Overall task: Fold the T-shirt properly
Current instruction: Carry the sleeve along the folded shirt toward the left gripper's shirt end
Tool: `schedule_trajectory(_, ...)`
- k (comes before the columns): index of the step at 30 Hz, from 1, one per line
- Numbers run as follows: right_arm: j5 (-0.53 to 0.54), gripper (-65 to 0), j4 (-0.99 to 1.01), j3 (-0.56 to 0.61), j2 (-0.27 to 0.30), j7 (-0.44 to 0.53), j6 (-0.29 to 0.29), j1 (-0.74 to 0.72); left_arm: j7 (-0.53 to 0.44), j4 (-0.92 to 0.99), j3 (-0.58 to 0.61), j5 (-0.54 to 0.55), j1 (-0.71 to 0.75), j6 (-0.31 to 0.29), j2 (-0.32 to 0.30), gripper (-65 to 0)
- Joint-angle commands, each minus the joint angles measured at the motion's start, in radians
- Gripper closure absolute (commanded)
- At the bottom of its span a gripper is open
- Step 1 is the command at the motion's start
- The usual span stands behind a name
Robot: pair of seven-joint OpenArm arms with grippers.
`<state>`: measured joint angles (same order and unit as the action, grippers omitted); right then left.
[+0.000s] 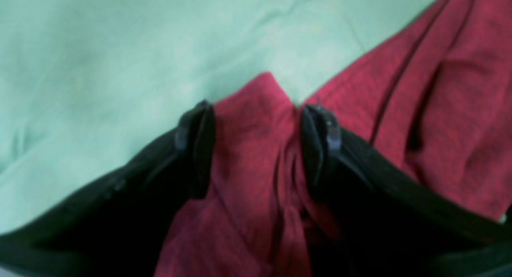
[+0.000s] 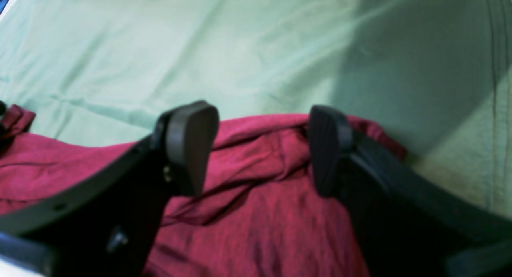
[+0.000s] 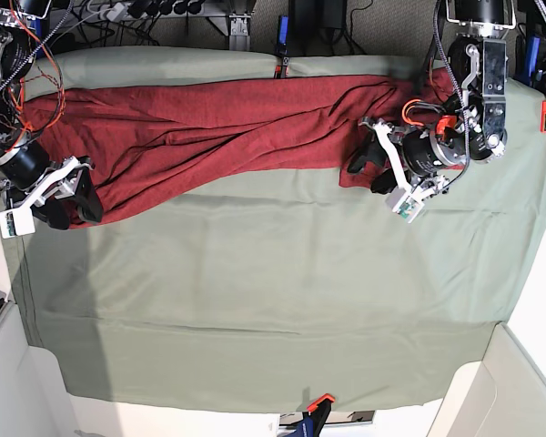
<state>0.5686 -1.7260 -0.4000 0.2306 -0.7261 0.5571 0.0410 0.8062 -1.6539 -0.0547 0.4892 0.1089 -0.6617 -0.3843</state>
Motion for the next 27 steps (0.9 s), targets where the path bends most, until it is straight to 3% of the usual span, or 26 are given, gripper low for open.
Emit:
schedule_trajectory(1,0.024,-38.3,-0.018,-0.006,0.013,0.026,0.003,-0.013,-0.019,-0.011,0.014,-0.008,-0.012,0.000,-0.012,-36.8)
schedule_trajectory(9,0.024,-38.3,-0.018,-0.006,0.013,0.021,0.003,-0.013,-0.026,-0.011,0.075,-0.129,-0.011,0.035,-0.012,-36.8)
schedule_trajectory(12,0.025,-38.3,-0.018,-0.006,0.013,0.022,0.003,-0.013,-0.048,-0.011,0.075,-0.156,-0.012,0.085,-0.012,-35.9)
schedule_trajectory(14,0.026,-38.3,-0.018,-0.006,0.013,0.022,0.003,-0.013,-0.063,-0.011,0.075,-0.172,-0.012,0.098,-0.012,-28.7)
schedule_trajectory(16,0.026,-38.3,-0.018,-0.006,0.013,0.021,0.003,-0.013,-0.062,-0.011,0.075,-0.172,-0.012,0.097,-0.012,-15.7)
schedule_trajectory(19,0.026,-38.3,-0.018,-0.006,0.013,0.022,0.003,-0.013,-0.060,-0.011,0.075,-0.166,-0.011,0.018,-0.012,-1.1)
schedule_trajectory(27,0.026,-38.3,-0.018,-0.006,0.013,0.022,0.003,-0.013,0.002,-0.088,0.055,-0.078,-0.011,-0.005,-0.013,0.0)
